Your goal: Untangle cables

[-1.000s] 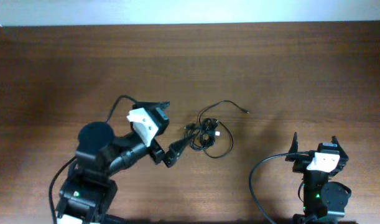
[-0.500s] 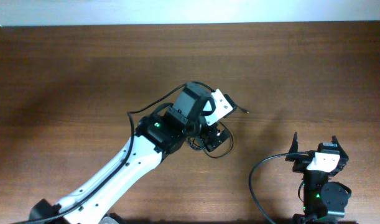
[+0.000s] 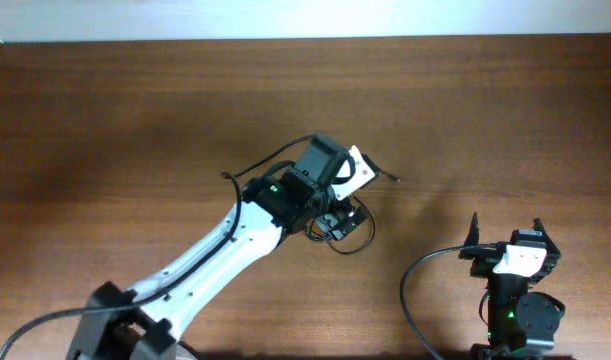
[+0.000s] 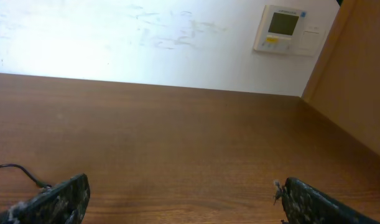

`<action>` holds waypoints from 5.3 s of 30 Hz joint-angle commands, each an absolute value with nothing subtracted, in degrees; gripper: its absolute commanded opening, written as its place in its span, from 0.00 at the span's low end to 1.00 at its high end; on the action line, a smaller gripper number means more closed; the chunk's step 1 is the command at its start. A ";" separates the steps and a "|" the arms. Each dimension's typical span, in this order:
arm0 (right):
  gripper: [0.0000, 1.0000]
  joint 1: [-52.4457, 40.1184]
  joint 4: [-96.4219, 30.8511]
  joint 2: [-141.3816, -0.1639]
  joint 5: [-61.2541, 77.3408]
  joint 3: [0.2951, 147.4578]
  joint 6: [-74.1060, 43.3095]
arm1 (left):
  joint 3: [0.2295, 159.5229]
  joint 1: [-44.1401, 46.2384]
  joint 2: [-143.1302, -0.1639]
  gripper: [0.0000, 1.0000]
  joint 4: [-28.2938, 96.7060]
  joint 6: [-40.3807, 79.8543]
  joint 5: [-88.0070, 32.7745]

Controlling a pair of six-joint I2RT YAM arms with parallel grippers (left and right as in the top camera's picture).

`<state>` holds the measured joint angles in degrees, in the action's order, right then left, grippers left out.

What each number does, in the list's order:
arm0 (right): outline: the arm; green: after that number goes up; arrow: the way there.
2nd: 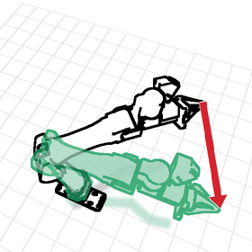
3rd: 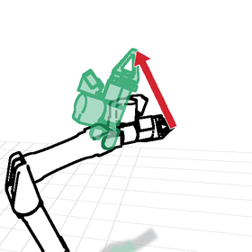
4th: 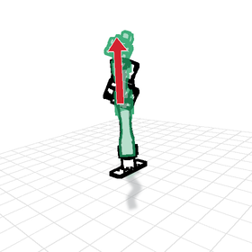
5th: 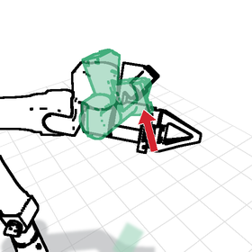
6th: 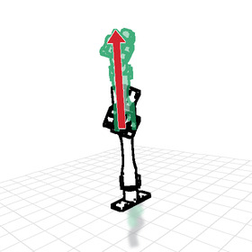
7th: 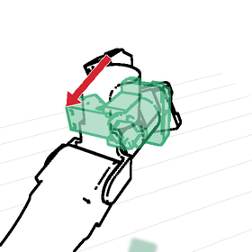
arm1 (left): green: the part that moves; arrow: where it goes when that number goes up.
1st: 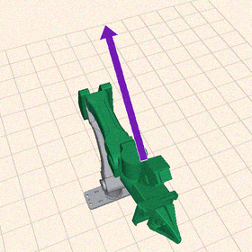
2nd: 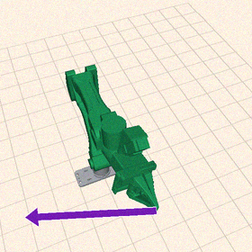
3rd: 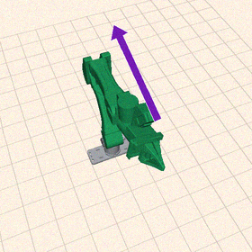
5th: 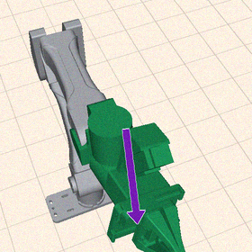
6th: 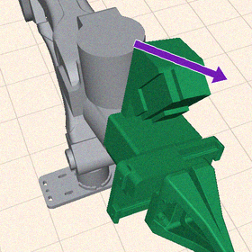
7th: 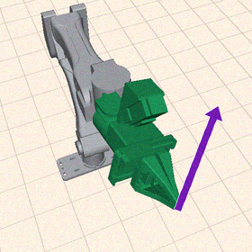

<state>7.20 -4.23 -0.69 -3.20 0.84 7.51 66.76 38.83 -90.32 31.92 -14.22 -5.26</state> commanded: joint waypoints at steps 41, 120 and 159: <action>0.99 7.51 -3.03 -0.36 19.68 0.34 -39.09 | 71.83 26.46 -95.33 0.00 47.33 70.17 4.25; 0.85 -34.48 13.37 -37.50 10.17 0.43 -60.90 | 71.33 23.07 -95.55 0.99 53.15 53.32 -24.08; 0.92 -34.48 7.77 -37.50 7.90 0.43 -61.76 | 20.08 24.60 -85.01 0.00 -10.68 107.61 -30.55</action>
